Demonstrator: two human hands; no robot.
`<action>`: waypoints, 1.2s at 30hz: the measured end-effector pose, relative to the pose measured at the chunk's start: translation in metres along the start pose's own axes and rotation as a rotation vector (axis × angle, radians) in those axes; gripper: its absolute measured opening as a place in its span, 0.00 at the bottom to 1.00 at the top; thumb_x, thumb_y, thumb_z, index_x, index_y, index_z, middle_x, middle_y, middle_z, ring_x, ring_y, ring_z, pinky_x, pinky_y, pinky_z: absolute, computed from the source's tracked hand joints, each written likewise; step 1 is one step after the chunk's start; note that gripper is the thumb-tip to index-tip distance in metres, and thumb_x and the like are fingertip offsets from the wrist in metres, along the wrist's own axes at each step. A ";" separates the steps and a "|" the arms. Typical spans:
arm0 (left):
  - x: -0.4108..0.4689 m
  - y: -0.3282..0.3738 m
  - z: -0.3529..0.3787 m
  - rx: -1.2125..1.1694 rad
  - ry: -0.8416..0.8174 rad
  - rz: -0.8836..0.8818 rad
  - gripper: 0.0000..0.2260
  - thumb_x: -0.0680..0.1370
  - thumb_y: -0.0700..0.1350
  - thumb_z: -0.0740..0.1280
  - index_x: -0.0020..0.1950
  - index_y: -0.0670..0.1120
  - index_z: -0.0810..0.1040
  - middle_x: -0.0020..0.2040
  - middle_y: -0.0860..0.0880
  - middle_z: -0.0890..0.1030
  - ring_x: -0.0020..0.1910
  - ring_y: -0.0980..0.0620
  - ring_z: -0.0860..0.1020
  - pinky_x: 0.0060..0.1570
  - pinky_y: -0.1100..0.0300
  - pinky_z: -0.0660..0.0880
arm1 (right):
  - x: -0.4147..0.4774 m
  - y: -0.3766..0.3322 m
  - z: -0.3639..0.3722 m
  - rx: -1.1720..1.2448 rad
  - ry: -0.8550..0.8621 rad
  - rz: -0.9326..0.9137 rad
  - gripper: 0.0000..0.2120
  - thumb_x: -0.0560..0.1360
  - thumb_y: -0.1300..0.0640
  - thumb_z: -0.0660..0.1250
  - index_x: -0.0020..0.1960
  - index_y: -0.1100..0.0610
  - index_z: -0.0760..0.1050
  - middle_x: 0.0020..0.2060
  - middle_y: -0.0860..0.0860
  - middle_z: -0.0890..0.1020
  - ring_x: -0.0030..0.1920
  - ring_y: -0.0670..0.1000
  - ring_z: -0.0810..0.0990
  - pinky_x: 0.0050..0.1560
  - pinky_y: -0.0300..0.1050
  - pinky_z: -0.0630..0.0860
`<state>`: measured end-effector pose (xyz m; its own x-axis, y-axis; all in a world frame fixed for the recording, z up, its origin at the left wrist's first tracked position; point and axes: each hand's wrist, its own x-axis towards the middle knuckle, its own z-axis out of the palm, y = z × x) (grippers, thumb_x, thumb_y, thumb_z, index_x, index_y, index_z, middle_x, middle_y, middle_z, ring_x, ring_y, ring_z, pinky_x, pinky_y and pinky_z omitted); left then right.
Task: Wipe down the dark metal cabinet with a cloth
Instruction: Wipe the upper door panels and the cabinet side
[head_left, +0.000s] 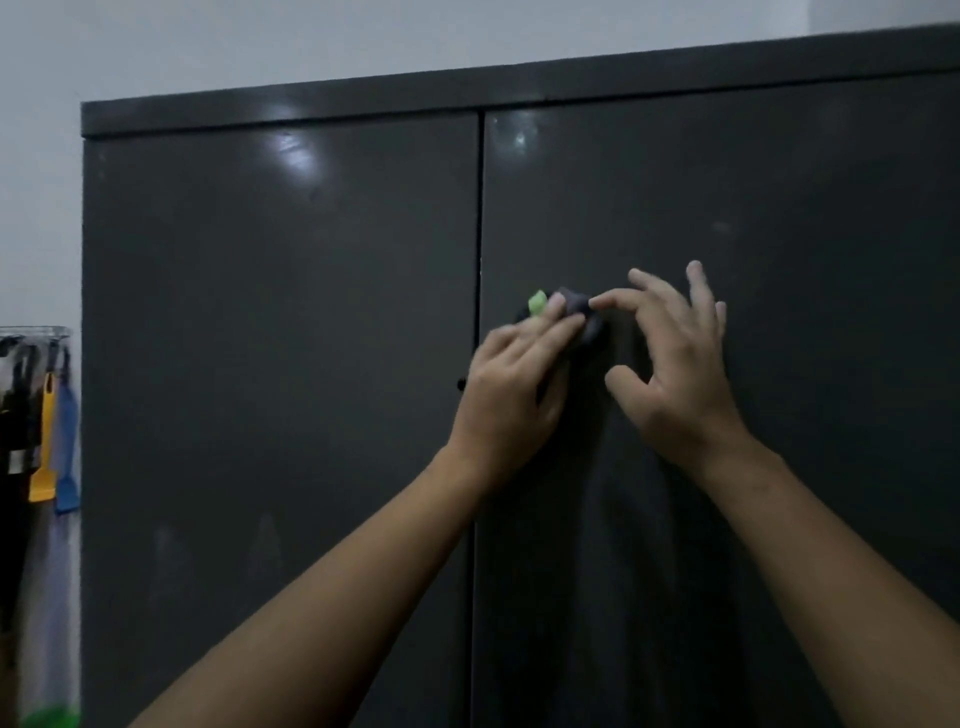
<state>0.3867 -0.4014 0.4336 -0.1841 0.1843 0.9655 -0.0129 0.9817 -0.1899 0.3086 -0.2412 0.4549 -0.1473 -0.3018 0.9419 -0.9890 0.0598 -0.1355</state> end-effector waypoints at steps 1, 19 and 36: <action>-0.013 0.008 0.001 -0.046 -0.068 0.014 0.22 0.79 0.44 0.61 0.74 0.43 0.70 0.75 0.44 0.68 0.73 0.51 0.69 0.69 0.55 0.66 | -0.004 0.003 0.000 -0.017 -0.002 0.001 0.26 0.65 0.52 0.60 0.63 0.44 0.75 0.71 0.52 0.69 0.77 0.54 0.51 0.75 0.67 0.52; -0.085 0.031 -0.045 -1.019 -0.267 -0.583 0.21 0.66 0.19 0.55 0.49 0.32 0.81 0.54 0.41 0.84 0.59 0.46 0.82 0.59 0.52 0.79 | -0.134 0.013 0.068 -0.349 -0.214 -0.130 0.38 0.76 0.48 0.63 0.80 0.61 0.55 0.79 0.59 0.57 0.80 0.60 0.50 0.77 0.57 0.58; -0.136 0.008 -0.067 0.242 -0.539 -0.179 0.30 0.71 0.52 0.53 0.74 0.49 0.64 0.75 0.46 0.65 0.77 0.47 0.62 0.71 0.27 0.45 | -0.115 0.059 0.039 -0.317 0.271 -0.297 0.19 0.80 0.69 0.57 0.61 0.58 0.82 0.64 0.55 0.80 0.69 0.57 0.75 0.64 0.56 0.75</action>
<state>0.4770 -0.4156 0.3128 -0.6285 -0.0937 0.7721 -0.3001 0.9451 -0.1295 0.2666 -0.2400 0.3262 0.1898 -0.0945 0.9773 -0.9281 0.3074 0.2100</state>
